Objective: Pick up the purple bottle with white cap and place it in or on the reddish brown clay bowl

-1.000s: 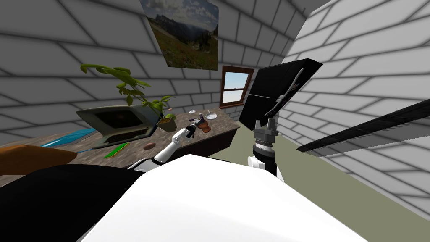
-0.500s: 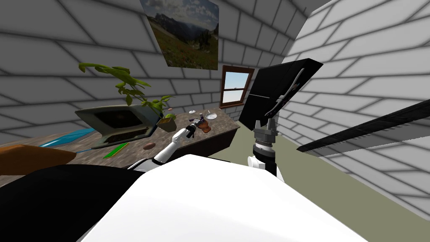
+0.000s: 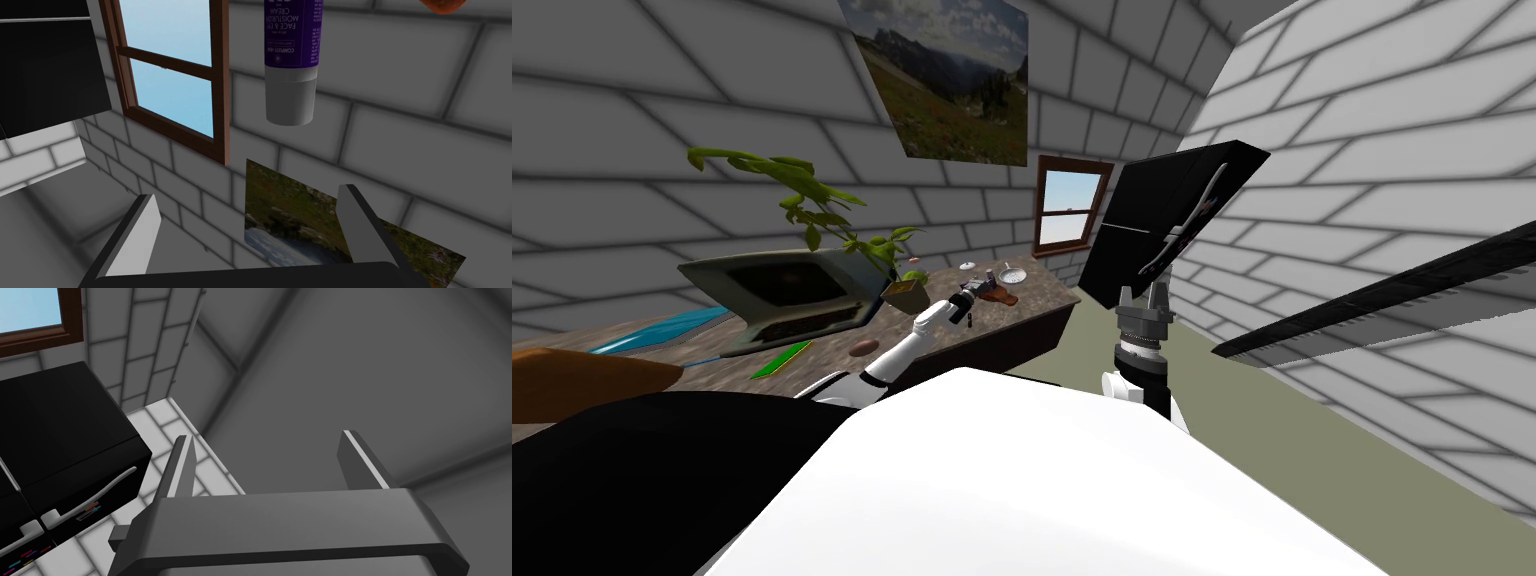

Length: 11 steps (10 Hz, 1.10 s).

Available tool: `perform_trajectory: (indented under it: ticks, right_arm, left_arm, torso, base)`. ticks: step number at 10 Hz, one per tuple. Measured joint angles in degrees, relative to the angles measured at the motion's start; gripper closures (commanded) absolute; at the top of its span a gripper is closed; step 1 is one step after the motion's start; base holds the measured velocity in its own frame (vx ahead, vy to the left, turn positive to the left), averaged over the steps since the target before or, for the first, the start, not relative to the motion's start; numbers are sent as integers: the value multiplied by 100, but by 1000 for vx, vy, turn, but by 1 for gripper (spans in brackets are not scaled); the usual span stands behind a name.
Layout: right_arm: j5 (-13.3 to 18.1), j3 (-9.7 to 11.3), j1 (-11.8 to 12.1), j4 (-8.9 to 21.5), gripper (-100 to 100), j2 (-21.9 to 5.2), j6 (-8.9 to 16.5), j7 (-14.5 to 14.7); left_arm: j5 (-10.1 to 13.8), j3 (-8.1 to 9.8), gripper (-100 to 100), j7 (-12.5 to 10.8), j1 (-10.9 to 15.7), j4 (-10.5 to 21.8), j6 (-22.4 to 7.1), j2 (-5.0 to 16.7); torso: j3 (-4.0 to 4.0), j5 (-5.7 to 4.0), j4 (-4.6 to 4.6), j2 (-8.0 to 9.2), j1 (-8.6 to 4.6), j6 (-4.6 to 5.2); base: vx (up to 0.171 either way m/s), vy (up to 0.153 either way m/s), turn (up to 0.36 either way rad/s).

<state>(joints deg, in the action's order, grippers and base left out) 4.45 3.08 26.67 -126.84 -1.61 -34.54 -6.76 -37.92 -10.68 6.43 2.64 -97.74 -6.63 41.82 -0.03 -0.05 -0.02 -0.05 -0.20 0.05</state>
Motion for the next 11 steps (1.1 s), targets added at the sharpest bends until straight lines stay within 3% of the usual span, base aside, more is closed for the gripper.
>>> perform_trajectory:
  ticks: [5,6,11]
  right_arm:
    - [0,0,0,0,0,0,0,0]
    - [0,0,0,0,0,0,0,0]
    - [0,0,0,0,0,0,0,0]
  left_arm:
    - [406,-117,-100,-314,151,-190,-336,715]
    - [415,-119,0,-329,158,-189,-346,728]
    - [414,-119,0,-327,157,-189,-345,727]
  torso:
    - [1,0,0,1,-1,0]
    - [-1,2,-1,-2,3,-1]
    - [-4,3,-2,-7,9,-1]
  base:
    - [-19,-25,-25]
    - [0,0,0]
    - [0,0,0]
